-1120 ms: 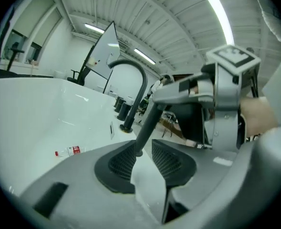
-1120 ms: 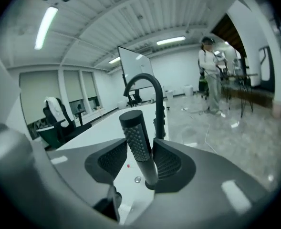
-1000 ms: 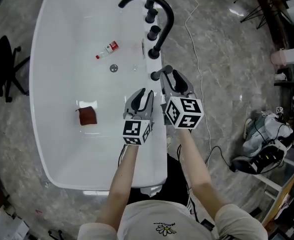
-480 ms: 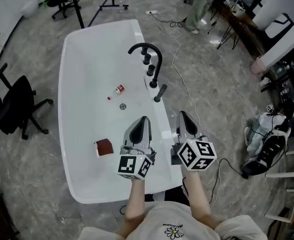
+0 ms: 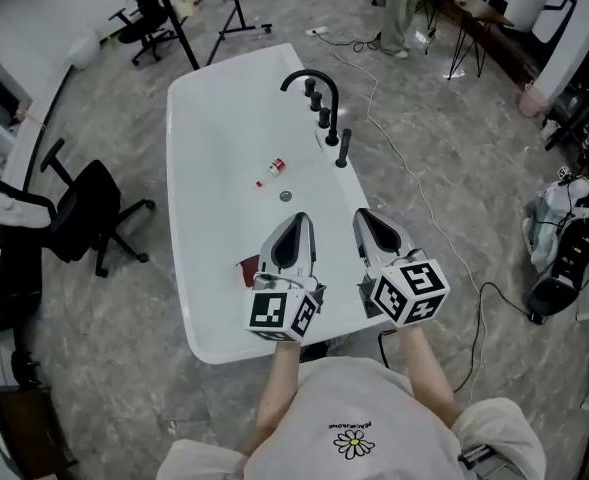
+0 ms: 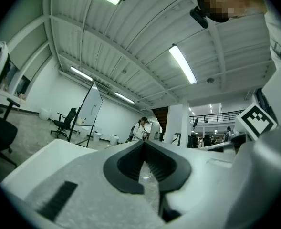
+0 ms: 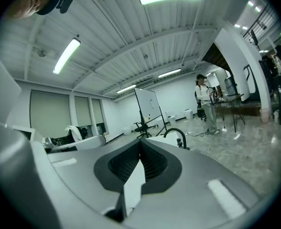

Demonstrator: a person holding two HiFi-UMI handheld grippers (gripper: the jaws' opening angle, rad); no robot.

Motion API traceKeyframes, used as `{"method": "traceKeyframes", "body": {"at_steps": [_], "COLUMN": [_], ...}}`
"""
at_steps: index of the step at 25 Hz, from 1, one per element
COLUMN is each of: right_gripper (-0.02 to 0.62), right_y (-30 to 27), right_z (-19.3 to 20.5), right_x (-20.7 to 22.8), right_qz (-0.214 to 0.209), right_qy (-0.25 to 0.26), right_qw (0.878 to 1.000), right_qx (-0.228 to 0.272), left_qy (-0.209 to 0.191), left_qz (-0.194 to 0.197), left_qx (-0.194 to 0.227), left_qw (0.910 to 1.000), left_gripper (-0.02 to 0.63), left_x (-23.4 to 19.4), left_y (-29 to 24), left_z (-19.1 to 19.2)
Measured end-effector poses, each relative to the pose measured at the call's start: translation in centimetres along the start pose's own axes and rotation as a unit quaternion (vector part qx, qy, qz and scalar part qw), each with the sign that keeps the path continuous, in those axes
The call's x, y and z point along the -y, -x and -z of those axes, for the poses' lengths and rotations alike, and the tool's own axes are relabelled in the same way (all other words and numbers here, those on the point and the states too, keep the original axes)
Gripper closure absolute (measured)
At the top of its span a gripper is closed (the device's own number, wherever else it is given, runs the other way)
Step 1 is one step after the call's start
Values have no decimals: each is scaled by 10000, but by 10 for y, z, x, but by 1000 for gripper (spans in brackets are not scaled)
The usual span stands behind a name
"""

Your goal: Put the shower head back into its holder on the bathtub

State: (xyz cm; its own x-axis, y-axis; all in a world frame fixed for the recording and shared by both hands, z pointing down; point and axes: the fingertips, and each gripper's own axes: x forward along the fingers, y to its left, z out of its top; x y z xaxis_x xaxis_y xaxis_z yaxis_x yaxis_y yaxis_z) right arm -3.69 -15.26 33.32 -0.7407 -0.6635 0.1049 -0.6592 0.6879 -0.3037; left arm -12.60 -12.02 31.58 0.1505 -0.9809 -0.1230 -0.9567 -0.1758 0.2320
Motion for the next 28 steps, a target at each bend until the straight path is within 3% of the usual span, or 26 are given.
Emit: {"method": "traceKeyframes", "body": {"at_steps": [3, 7, 10, 17, 23, 28], "right_gripper": [594, 594, 594, 594, 594, 594], "right_y": [37, 35, 59, 105, 58, 95], "right_z": [21, 33, 35, 1, 8, 29], "right_x": [-21, -42, -51, -55, -80, -90], "right_qz": [-123, -100, -129, -23, -139, -399], "right_qy": [77, 429, 382, 444, 595, 744], "right_qw": [9999, 9990, 9992, 9986, 9975, 9962], "right_qx": [-61, 52, 42, 278, 344, 228], "left_qy": [-452, -949, -1009, -1199, -884, -859], "left_qz": [80, 455, 568, 656, 686, 468], "left_qx": [-51, -12, -227, -133, 0, 59], "left_qw": [9989, 9944, 9930, 9905, 9937, 9952], "left_gripper": [607, 607, 607, 607, 607, 607], "left_x": [22, 21, 41, 83, 26, 49], "left_y": [43, 61, 71, 75, 73, 108], "left_z": [-1, -1, 7, -17, -13, 3]}}
